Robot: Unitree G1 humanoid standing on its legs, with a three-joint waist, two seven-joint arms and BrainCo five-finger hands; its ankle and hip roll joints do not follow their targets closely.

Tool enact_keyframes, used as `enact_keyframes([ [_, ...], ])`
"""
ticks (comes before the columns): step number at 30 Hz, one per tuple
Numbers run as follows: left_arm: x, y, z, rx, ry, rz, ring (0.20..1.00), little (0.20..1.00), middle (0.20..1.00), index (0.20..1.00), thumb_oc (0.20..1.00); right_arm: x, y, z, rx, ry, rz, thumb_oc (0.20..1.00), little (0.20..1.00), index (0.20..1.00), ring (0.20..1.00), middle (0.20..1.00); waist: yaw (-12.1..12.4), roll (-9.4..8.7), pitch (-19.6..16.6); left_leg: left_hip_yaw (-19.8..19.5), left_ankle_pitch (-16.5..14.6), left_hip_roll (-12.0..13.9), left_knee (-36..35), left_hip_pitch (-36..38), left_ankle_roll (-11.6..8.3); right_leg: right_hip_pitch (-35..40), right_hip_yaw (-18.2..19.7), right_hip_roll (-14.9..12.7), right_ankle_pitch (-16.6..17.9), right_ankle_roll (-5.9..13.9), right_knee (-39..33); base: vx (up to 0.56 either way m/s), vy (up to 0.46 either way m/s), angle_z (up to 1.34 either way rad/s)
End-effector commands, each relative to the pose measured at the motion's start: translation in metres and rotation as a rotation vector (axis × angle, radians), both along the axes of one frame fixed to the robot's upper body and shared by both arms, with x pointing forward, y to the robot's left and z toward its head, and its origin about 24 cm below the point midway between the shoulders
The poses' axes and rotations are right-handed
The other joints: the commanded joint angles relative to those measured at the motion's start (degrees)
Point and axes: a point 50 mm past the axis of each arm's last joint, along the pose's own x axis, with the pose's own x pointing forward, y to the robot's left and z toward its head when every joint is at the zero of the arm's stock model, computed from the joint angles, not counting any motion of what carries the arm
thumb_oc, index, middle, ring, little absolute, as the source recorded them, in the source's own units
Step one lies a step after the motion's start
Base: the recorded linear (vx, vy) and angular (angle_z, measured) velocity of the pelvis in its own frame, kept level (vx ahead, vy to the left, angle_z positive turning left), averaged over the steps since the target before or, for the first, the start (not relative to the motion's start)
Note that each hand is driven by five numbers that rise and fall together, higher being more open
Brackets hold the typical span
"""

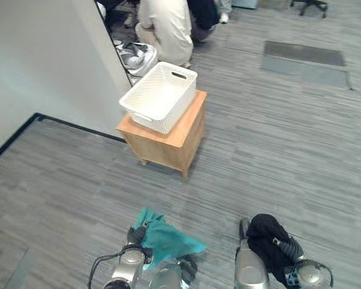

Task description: Tidy up the quilt and then pick up the clothes from the bed and put them into the laundry hamper.

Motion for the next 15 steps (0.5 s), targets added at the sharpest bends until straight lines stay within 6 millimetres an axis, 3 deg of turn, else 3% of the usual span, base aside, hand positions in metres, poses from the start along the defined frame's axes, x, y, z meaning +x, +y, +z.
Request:
enact_keyframes([
  [1, 0.013, -0.009, 0.009, -0.013, -0.083, -0.039, 0.200, 0.200, 0.200, 0.200, 0.200, 0.034, -0.007, 0.033, -0.050, -0.185, 0.041, 0.200, 0.200, 0.200, 0.200, 0.200, -0.16, -0.91, 2.10, -1.78, 1.19, 20.72, 20.90, 10.83, -11.32, 1.90, -4.32, 4.88, 1.52, -2.76, 4.97, 0.37, -0.797, 0.33],
  [2, 0.011, -0.008, 0.009, -0.019, -0.086, -0.027, 0.200, 0.200, 0.200, 0.200, 0.200, 0.034, -0.008, 0.034, -0.060, -0.185, 0.046, 0.200, 0.200, 0.200, 0.200, 0.200, 0.70, -1.26, 2.48, -2.21, 3.05, 23.15, 27.17, 9.65, -10.26, 4.29, -5.29, 6.36, 0.20, -4.55, 4.09, 0.45, -0.782, 0.52],
  [3, 0.009, -0.007, 0.009, -0.026, -0.087, -0.015, 0.200, 0.200, 0.200, 0.200, 0.200, 0.035, -0.010, 0.036, -0.070, -0.195, 0.046, 0.200, 0.200, 0.200, 0.200, 0.200, 1.49, -1.12, 3.58, -2.64, 2.74, 25.54, 32.10, 8.04, -9.73, 7.81, -7.51, 8.35, -0.95, -6.36, 2.27, 0.43, -0.626, 0.47],
  [4, 0.006, -0.007, 0.008, -0.037, -0.087, -0.007, 0.200, 0.200, 0.200, 0.200, 0.200, 0.040, -0.011, 0.039, -0.079, -0.202, 0.052, 0.200, 0.200, 0.200, 0.200, 0.200, 3.27, -1.87, 4.71, -4.13, -1.20, 22.13, 33.94, 3.59, -8.76, 10.63, -7.77, 9.52, -1.39, -7.61, 0.76, 0.41, -0.526, 0.41],
  [5, 0.002, -0.007, 0.007, -0.043, -0.082, -0.004, 0.200, 0.200, 0.200, 0.200, 0.200, 0.046, -0.009, 0.043, -0.088, -0.214, 0.075, 0.200, 0.200, 0.200, 0.200, 0.200, 5.28, -2.23, 5.58, -6.58, -6.13, 16.45, 33.54, -2.15, -7.63, 13.13, -7.07, 10.14, -1.33, -8.14, -0.19, 0.37, -0.350, -0.07],
  [6, -0.001, -0.008, 0.005, -0.050, -0.074, -0.002, 0.200, 0.200, 0.200, 0.200, 0.200, 0.050, -0.007, 0.043, -0.091, -0.211, 0.088, 0.200, 0.200, 0.200, 0.200, 0.200, 6.02, -2.47, 5.60, -7.60, -7.59, 12.79, 31.38, -5.41, -7.22, 14.61, -6.68, 10.51, -1.34, -7.98, -0.68, 0.40, -0.212, -0.42],
  [7, -0.006, -0.010, 0.002, -0.059, -0.060, -0.004, 0.200, 0.200, 0.200, 0.200, 0.200, 0.051, -0.007, 0.042, -0.093, -0.204, 0.092, 0.200, 0.200, 0.200, 0.200, 0.200, 6.79, -2.10, 5.42, -5.53, -7.27, 11.15, 26.06, -6.65, -7.65, 15.99, -6.80, 11.56, -2.09, -7.65, -1.34, 0.49, -0.162, -0.34],
  [8, -0.015, -0.011, -0.002, -0.059, -0.032, -0.008, 0.200, 0.200, 0.200, 0.200, 0.200, 0.049, -0.007, 0.039, -0.089, -0.195, 0.087, 0.200, 0.200, 0.200, 0.200, 0.200, 6.94, -1.62, 4.88, 0.94, -4.01, 11.80, 17.76, -7.02, -8.89, 17.80, -8.42, 12.25, -2.93, -7.00, -1.97, 0.53, -0.152, 0.29],
  [10, -0.022, -0.010, -0.004, -0.060, -0.018, 0.005, 0.200, 0.200, 0.200, 0.200, 0.200, 0.049, -0.011, 0.041, -0.103, -0.204, 0.077, 0.200, 0.200, 0.200, 0.200, 0.200, 6.68, -1.19, 3.71, 10.85, -1.87, 11.35, 6.95, -5.95, -8.41, 19.40, -11.63, 12.49, -4.70, -6.41, -1.78, 0.52, -0.139, 0.94],
  [11, -0.026, -0.009, -0.006, -0.057, -0.008, 0.014, 0.200, 0.200, 0.200, 0.200, 0.200, 0.050, -0.013, 0.043, -0.116, -0.211, 0.074, 0.200, 0.200, 0.200, 0.200, 0.200, 6.80, -0.97, 3.66, 12.75, -0.87, 11.40, 4.49, -6.63, -7.86, 20.26, -12.86, 12.86, -6.64, -6.67, -0.21, 0.56, -0.139, 0.60],
  [12, -0.030, -0.007, -0.007, -0.055, 0.004, 0.018, 0.200, 0.200, 0.200, 0.200, 0.200, 0.052, -0.013, 0.045, -0.120, -0.220, 0.080, 0.200, 0.200, 0.200, 0.200, 0.200, 6.95, -0.74, 3.44, 13.23, -0.76, 12.25, 3.90, -6.45, -7.54, 21.14, -13.92, 13.13, -7.72, -6.69, 0.76, 0.59, -0.087, 0.35],
  [13, -0.037, -0.003, -0.010, -0.053, 0.033, 0.032, 0.200, 0.200, 0.200, 0.200, 0.200, 0.052, -0.010, 0.045, -0.113, -0.220, 0.093, 0.200, 0.200, 0.200, 0.200, 0.200, 7.05, -0.51, 2.97, 12.55, -1.45, 11.45, 2.56, -4.28, -6.65, 21.13, -14.14, 13.57, -8.57, -6.37, 3.38, 0.63, -0.024, 0.01],
  [15, -0.040, -0.002, -0.013, -0.046, 0.063, 0.039, 0.200, 0.200, 0.200, 0.200, 0.200, 0.052, -0.001, 0.045, -0.094, -0.235, 0.115, 0.200, 0.200, 0.200, 0.200, 0.200, 7.41, -0.96, 3.03, 11.42, -3.26, 9.39, 1.93, -0.74, -4.51, 18.25, -16.36, 11.23, -7.19, -3.30, 18.96, 0.47, 0.030, -0.32],
])
